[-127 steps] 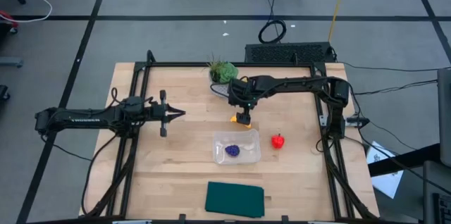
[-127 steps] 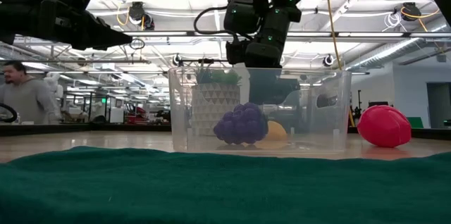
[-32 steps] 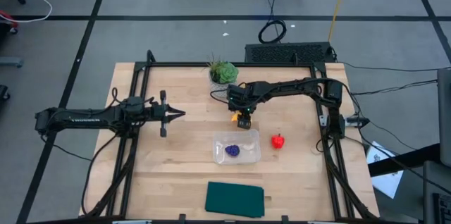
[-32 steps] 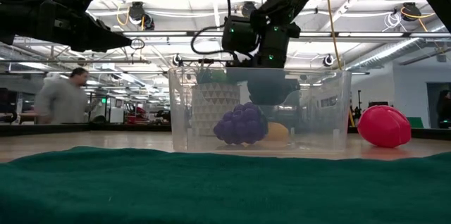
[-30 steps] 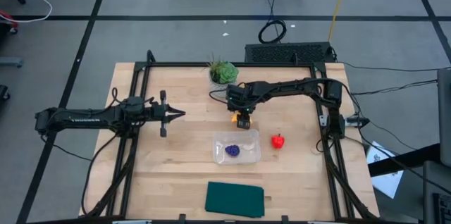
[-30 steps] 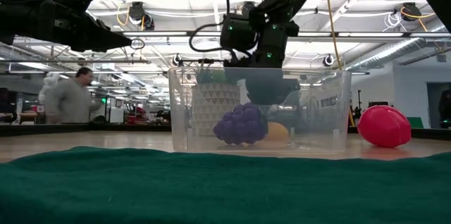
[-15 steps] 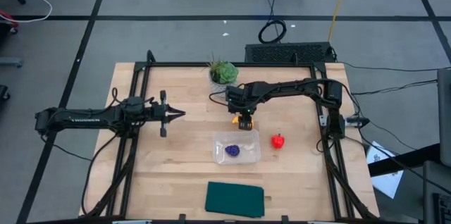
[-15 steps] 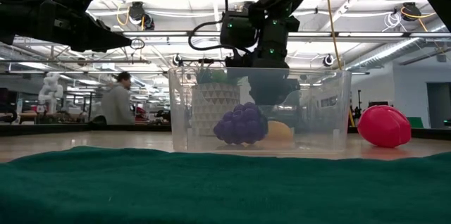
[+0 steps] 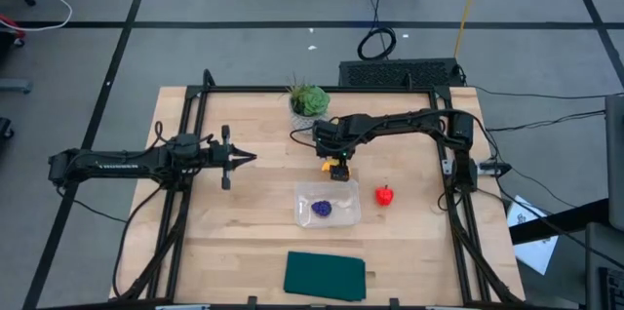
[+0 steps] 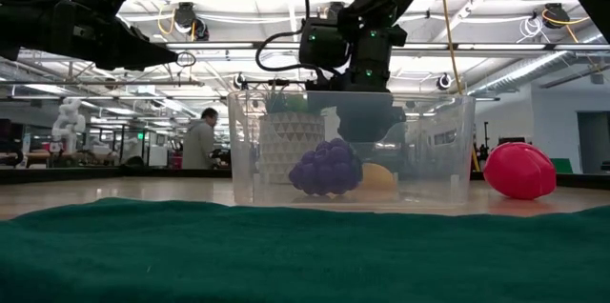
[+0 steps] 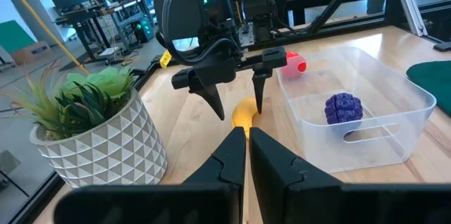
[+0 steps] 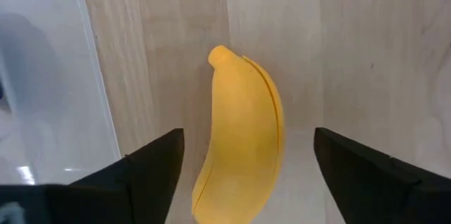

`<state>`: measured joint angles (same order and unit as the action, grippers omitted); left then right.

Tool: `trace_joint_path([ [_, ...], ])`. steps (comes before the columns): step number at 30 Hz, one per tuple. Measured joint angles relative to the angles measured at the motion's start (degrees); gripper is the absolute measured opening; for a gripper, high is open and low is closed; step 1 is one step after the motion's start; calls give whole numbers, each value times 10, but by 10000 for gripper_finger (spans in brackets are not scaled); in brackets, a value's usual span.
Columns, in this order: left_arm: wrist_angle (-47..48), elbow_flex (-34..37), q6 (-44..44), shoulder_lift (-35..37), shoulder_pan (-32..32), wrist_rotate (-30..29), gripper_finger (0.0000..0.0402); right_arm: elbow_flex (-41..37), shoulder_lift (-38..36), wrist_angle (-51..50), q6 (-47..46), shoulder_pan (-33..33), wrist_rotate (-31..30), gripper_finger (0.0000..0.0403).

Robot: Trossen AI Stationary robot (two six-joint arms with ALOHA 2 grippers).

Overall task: Pick and placing Produce into tupperware
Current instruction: Put the banana into the transparent bin

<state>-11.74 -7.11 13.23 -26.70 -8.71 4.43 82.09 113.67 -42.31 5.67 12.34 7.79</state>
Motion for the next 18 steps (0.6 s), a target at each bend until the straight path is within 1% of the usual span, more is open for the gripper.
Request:
trace_joint_path([
  [3,0,0,0,0,0,0,26,-7,0,10,-4,0,-1,324],
  [7,0,0,0,0,0,0,26,-20,0,22,-5,0,-1,333],
  [15,0,0,0,0,0,0,26,-24,0,22,-5,0,-2,332],
  [18,0,0,0,0,0,0,26,-24,0,22,-5,0,-2,320],
])
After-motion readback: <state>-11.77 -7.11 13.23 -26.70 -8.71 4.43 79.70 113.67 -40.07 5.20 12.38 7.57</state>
